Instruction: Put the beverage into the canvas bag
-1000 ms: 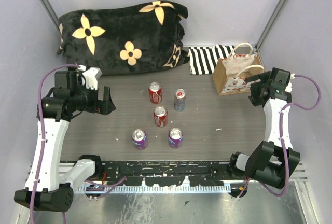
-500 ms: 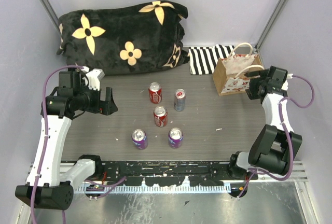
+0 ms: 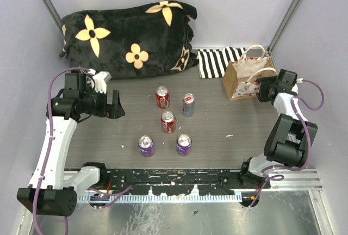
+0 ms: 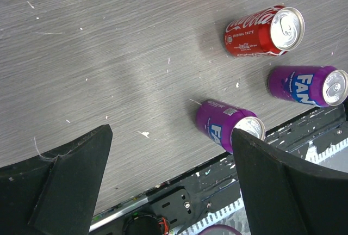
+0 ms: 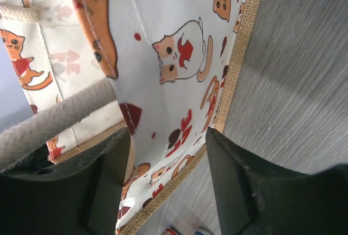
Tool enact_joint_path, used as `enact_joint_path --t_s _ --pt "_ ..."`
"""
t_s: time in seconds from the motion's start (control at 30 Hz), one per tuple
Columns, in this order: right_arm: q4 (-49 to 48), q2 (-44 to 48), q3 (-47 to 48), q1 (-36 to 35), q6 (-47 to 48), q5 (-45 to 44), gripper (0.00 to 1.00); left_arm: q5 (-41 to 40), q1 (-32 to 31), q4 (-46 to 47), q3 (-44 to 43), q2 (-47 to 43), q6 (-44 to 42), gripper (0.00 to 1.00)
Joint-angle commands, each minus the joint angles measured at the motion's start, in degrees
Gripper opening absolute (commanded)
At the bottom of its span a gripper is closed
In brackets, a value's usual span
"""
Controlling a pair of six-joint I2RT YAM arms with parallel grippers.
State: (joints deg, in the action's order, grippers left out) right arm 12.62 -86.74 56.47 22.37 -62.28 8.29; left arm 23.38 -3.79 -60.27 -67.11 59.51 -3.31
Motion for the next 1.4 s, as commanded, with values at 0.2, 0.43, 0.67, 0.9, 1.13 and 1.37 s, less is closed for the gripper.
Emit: enact_joint_path --t_s 0.2,0.43,0.67,0.9,1.13,1.37 --pt "8.5 4.3 7.66 0.18 11.7 2.41 0.08 4.38 0.18 0.01 -4.39 2.65 0.15 0.98" --pt "20.76 5.72 11.68 0.25 22.72 6.68 0.01 8.81 0.19 -2.44 -10.45 6.72 -0.02 1.0" --pt "36.12 6.46 15.41 0.15 37.68 8.78 0.01 14.55 0.1 -4.91 -16.07 10.5 -0.64 0.99" --pt "43.25 9.34 14.09 -0.6 49.72 11.27 0.01 16.09 -0.45 -5.8 -18.48 12.07 -0.56 0.98" --pt "45.8 11.3 12.07 -3.81 58.0 13.76 0.01 16.4 -0.51 -6.46 -16.51 10.12 -1.7 0.98" --pt "45.0 11.11 8.92 -8.81 62.31 22.13 0.01 16.6 -0.51 -7.78 -15.39 8.58 -2.75 0.98"
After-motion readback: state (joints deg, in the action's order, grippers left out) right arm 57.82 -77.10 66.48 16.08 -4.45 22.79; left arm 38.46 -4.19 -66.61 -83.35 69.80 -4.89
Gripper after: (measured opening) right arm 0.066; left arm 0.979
